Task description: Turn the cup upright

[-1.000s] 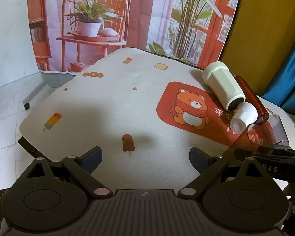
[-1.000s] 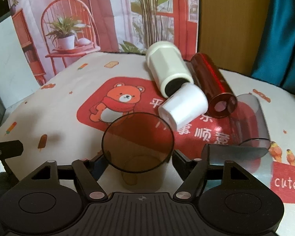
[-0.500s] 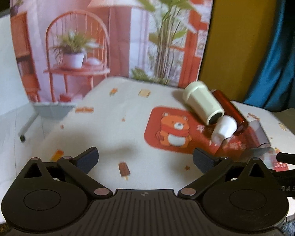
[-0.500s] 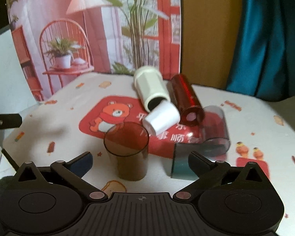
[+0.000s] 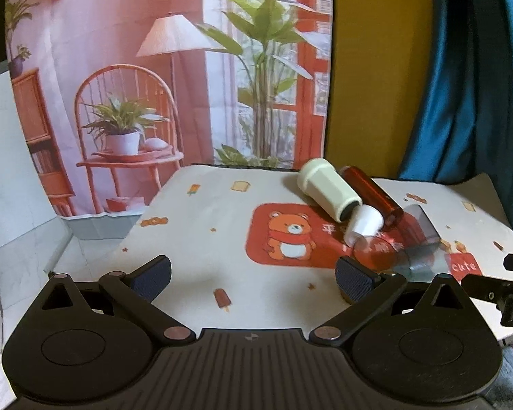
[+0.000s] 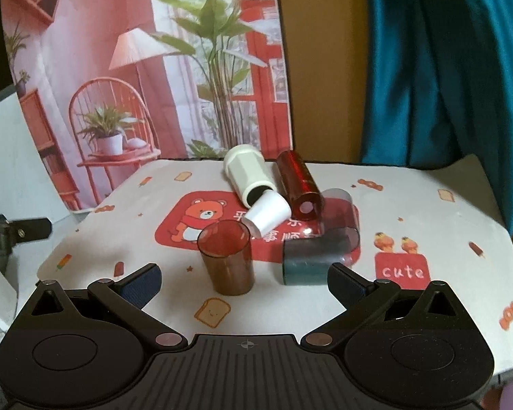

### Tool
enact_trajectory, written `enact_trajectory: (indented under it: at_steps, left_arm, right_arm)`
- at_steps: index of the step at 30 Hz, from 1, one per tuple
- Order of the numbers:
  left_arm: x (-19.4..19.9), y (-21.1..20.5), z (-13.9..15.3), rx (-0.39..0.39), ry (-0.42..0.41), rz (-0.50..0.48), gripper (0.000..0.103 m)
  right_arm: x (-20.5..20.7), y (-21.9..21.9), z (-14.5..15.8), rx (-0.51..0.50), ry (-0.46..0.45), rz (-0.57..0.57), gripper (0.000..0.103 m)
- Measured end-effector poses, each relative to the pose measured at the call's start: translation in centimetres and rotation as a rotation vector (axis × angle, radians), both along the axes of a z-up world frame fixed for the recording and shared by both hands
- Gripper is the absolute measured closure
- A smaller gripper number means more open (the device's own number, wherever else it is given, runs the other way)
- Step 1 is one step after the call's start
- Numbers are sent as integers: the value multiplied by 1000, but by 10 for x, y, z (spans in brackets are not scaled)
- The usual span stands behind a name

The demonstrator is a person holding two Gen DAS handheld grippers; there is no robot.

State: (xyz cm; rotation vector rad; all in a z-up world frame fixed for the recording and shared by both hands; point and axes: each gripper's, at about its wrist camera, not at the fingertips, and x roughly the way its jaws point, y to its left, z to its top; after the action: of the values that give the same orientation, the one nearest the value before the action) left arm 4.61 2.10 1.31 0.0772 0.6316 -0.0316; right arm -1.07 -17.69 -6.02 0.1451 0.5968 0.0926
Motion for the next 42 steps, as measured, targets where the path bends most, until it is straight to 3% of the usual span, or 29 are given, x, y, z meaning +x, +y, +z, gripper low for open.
enact_trajectory:
  at_steps: [8, 13, 22, 26, 42]
  left_arm:
    - [-23, -22, -5, 59, -11, -53, 0]
    - [-31, -26, -12, 46, 4, -79, 0]
    - [-30, -24, -13, 43, 8, -57, 0]
    - [-28, -22, -13, 83, -16, -5, 0]
    - [-22, -13, -18, 36, 24, 7, 0]
  right_arm:
    - [-25, -12, -5, 5, -3, -65, 0]
    - [-32, -14, -11, -25, -24, -95, 0]
    - [-35, -12, -17, -58, -6, -111, 0]
    - [-35, -10, -17, -67, -5, -107, 0]
    - [-32, -12, -21, -71, 4, -109, 0]
